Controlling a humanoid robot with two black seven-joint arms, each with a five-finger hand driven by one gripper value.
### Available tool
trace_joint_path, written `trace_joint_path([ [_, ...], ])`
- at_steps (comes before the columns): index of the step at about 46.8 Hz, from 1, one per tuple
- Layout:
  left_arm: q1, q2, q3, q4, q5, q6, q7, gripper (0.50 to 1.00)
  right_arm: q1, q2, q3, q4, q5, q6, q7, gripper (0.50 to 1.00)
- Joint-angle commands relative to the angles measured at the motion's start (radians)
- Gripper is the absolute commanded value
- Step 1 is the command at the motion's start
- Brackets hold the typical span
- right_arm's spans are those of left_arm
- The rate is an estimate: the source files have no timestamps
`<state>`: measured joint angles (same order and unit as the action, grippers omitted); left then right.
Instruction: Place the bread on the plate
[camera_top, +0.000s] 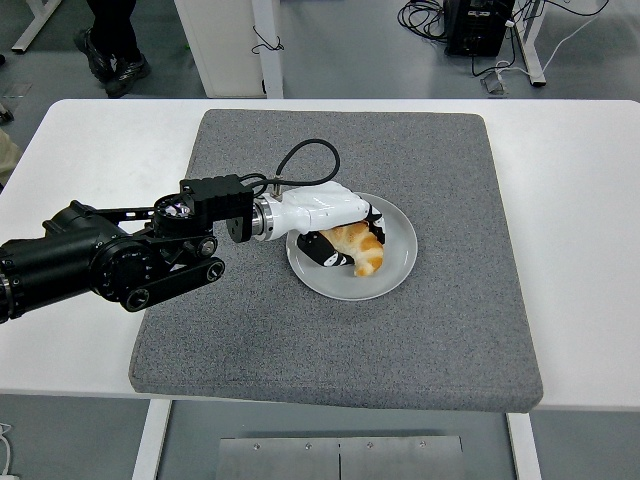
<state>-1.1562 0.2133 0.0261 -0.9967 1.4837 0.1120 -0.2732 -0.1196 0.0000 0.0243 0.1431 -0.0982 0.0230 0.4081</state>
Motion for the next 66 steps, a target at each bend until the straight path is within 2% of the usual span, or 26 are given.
trace_joint_path([
  [1,0.006,0.0,0.002,0.0,0.001,0.005,0.0,0.5,0.0,0.0,0.0,0.0,0.0,0.0,0.0,1.0],
  [11,0.012,0.0,0.032,0.0,0.0,0.028,0.0,0.5,0.0,0.0,0.0,0.0,0.0,0.0,0.0,1.0],
  [32,0.012,0.002,0.032,0.0,-0.008,0.032,0.002,0.5,0.0,0.0,0.0,0.0,0.0,0.0,0.0,1.0],
  [33,0.012,0.002,0.032,0.0,-0.011,0.032,0.002,0.582,0.0,0.0,0.0,0.0,0.0,0.0,0.0,1.0],
  [34,0.01,0.003,0.032,0.0,-0.011,0.032,0.002,0.697,0.0,0.0,0.0,0.0,0.0,0.0,0.0,1.0],
  [37,0.003,0.011,0.032,-0.011,-0.014,0.031,0.002,0.772,0.0,0.0,-0.001,0.0,0.0,0.0,0.0,1.0],
  [38,-0.002,0.014,0.032,-0.014,-0.016,0.029,0.002,0.826,0.0,0.0,0.0,0.0,0.0,0.0,0.0,1.0],
  [40,-0.003,0.02,0.032,-0.019,-0.016,0.025,0.002,0.977,0.0,0.0,0.0,0.0,0.0,0.0,0.0,1.0],
  [55,-0.042,0.072,0.034,-0.083,-0.016,0.018,0.002,0.984,0.0,0.0,0.0,0.0,0.0,0.0,0.0,1.0],
  [61,-0.082,0.129,0.022,-0.16,-0.031,-0.011,0.0,0.984,0.0,0.0,0.0,0.0,0.0,0.0,0.0,1.0],
  [66,-0.115,0.167,0.012,-0.198,-0.118,-0.018,-0.012,0.984,0.0,0.0,0.0,0.0,0.0,0.0,0.0,1.0],
])
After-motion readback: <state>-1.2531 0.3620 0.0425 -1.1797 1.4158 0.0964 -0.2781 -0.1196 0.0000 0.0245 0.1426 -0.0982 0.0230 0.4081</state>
